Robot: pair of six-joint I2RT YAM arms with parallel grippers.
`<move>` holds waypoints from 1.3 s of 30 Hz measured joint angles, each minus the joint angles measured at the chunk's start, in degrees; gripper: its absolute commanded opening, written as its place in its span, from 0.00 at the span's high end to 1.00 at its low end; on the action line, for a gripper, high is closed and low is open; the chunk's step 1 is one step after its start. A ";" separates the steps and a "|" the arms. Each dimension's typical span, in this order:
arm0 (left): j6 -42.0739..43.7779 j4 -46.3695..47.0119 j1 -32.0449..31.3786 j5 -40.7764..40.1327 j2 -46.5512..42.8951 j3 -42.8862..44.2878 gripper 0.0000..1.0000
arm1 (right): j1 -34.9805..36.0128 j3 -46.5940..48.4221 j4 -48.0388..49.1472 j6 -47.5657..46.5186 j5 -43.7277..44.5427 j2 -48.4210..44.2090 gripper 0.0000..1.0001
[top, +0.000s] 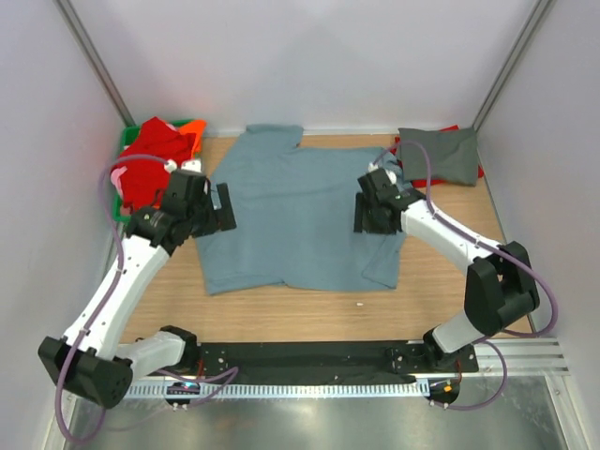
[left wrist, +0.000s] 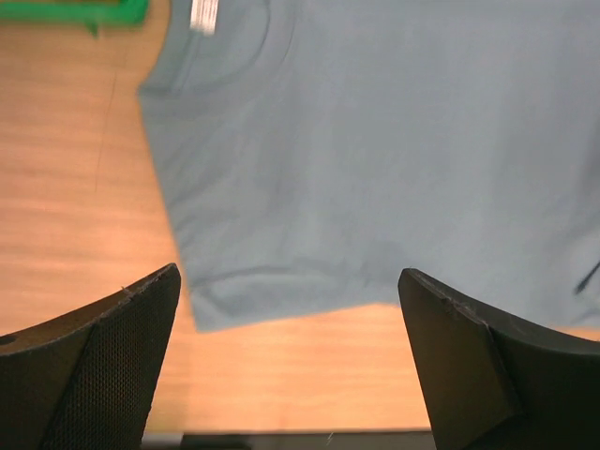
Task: Fold and stack the t-shirts
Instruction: Flatten the tshirt out
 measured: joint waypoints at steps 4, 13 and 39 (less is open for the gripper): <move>1.55 -0.44 0.04 1.33 -5.97 -10.29 0.00 | 1.75 -13.14 -1.81 4.72 2.93 -0.66 0.44; 2.82 0.28 0.09 2.34 -13.03 -18.38 0.00 | 14.05 -18.05 -4.20 14.05 7.69 -0.11 0.49; 2.95 1.49 -2.12 2.25 -15.17 -18.40 0.00 | 16.74 -18.58 -7.78 20.83 16.41 3.56 0.98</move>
